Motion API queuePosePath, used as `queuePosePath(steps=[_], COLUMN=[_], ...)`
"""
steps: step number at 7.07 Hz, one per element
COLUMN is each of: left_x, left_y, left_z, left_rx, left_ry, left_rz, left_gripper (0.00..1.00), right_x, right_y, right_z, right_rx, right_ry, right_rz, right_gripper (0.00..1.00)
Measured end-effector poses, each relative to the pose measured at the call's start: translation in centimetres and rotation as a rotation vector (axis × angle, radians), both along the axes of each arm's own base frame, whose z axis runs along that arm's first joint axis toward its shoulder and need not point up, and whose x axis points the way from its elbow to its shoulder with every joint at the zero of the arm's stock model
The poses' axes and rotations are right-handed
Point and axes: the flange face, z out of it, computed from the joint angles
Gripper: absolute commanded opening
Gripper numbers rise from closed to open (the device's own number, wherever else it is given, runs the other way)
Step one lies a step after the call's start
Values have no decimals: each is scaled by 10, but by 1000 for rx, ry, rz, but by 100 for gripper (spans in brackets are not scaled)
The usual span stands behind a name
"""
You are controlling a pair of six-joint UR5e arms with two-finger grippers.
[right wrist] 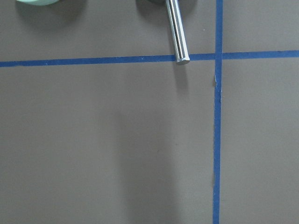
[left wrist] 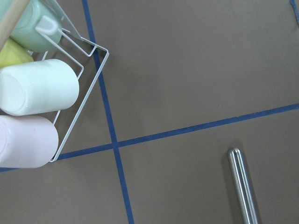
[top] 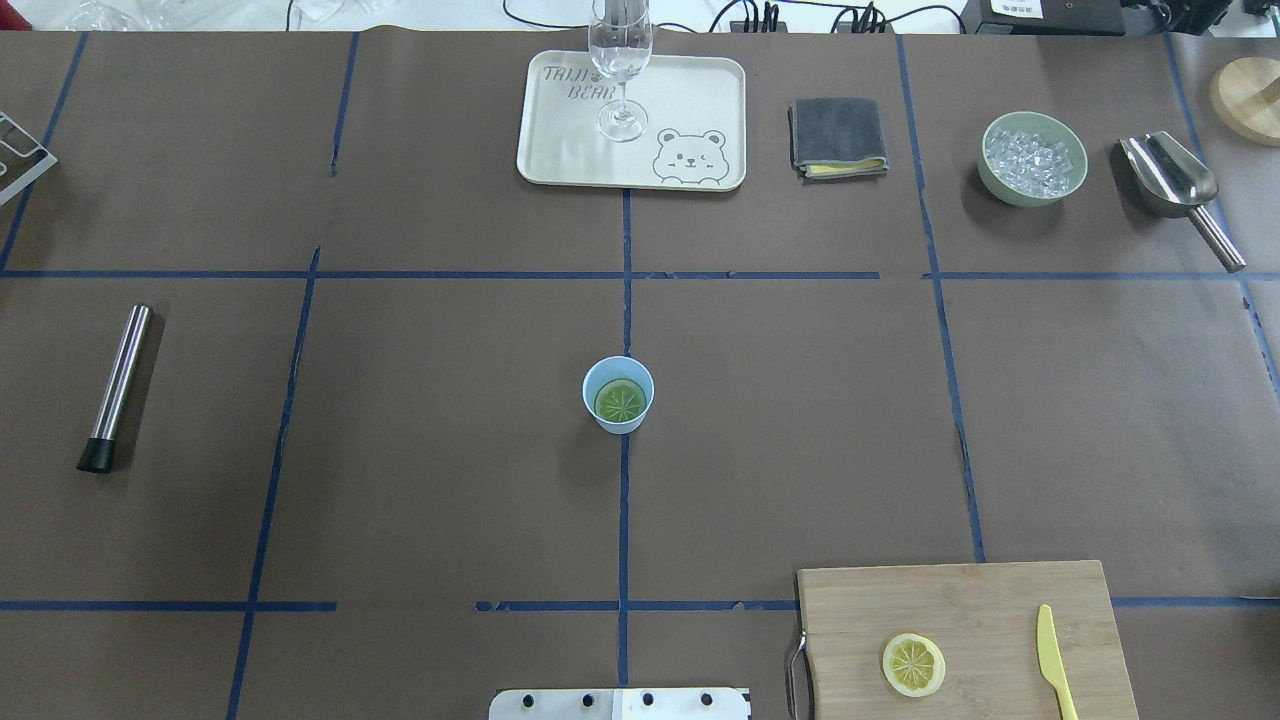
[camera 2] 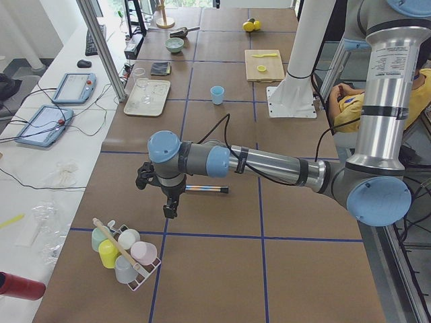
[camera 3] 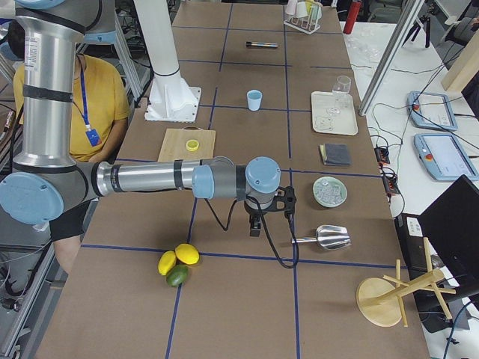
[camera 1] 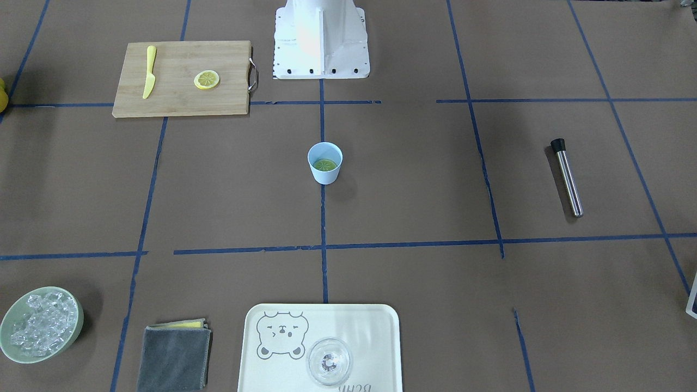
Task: Squeeze lemon into cup
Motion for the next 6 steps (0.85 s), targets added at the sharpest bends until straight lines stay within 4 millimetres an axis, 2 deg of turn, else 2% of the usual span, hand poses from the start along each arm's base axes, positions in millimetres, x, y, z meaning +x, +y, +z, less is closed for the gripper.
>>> queuePosePath(steps=[1,3,5,6], left_x=[0,3,5,4], left_y=[9,18,15,12], left_z=[8,15,3,-6], left_rx=[-15,-34,-2,23], left_ry=[1,41,81,85], left_rz=[2,6,5,5], left_gripper=[100,100,100,100], right_x=[6,12,12,12], right_y=[-1,-6,-5,-5], right_z=[-5,3,23,24], right_rx=[3,6,15,24], right_ry=[40,125,129,123], right_rz=[-6,-18,-45,-51], right_gripper=[100,100,100,100])
